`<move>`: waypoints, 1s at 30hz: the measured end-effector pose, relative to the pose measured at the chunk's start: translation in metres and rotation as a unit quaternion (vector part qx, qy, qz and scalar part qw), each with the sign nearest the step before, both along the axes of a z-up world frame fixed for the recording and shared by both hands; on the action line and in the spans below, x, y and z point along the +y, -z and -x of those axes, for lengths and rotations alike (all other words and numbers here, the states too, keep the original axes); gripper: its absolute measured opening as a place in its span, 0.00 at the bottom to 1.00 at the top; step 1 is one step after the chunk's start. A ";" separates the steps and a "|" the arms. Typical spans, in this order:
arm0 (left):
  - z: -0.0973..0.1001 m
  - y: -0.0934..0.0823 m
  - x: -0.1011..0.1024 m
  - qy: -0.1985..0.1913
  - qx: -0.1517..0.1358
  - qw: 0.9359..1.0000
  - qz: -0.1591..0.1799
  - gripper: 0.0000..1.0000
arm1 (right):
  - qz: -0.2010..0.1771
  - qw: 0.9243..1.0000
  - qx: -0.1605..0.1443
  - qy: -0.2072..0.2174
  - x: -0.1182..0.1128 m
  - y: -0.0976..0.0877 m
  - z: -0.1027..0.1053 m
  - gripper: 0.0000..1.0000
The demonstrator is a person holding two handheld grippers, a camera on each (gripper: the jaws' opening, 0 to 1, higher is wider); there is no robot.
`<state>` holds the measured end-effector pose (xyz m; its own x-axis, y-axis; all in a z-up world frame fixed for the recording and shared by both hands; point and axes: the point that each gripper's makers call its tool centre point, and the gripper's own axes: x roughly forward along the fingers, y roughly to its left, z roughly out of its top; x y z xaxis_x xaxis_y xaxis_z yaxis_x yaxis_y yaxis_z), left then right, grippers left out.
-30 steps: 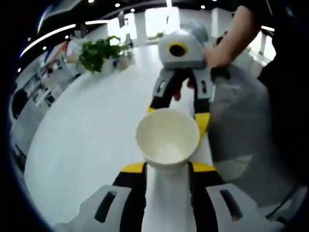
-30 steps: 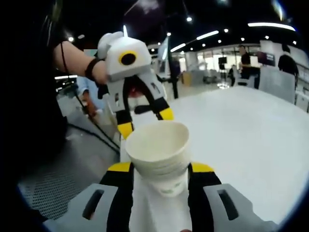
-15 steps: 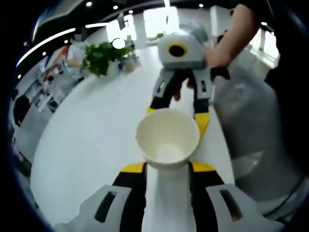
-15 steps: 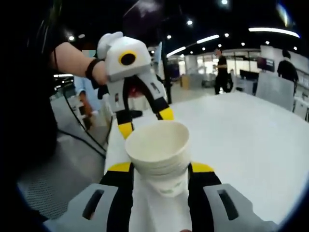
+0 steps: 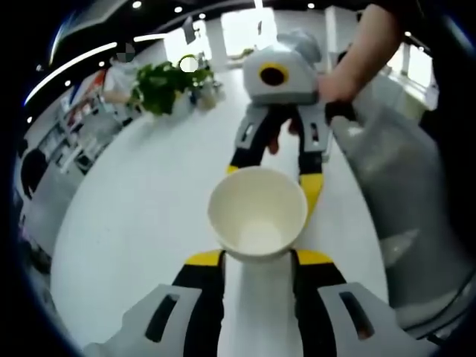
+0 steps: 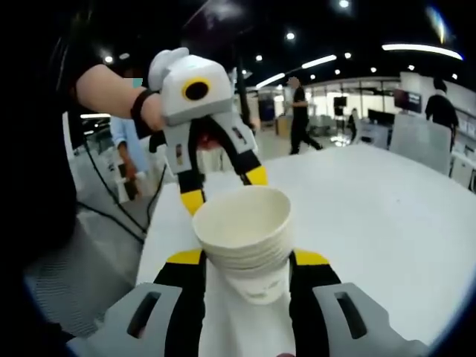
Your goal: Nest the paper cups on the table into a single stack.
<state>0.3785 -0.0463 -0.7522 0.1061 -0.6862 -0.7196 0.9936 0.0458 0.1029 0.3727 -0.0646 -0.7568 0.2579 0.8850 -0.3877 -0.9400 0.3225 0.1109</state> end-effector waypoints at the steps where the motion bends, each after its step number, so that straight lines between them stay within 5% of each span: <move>1: -0.003 0.000 0.000 -0.001 0.001 1.000 0.001 0.35 | -0.001 1.000 0.000 0.001 0.000 0.000 -0.002 0.41; 30: -0.057 0.026 -0.003 -0.026 0.018 0.999 0.005 0.35 | -0.010 1.000 0.012 0.001 -0.002 0.025 -0.057 0.40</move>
<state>0.4351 -0.0488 -0.7781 0.1165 -0.6883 -0.7160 0.9929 0.0989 0.0665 0.4297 -0.0665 -0.7822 0.2501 0.8920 -0.3766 -0.9363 0.3218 0.1403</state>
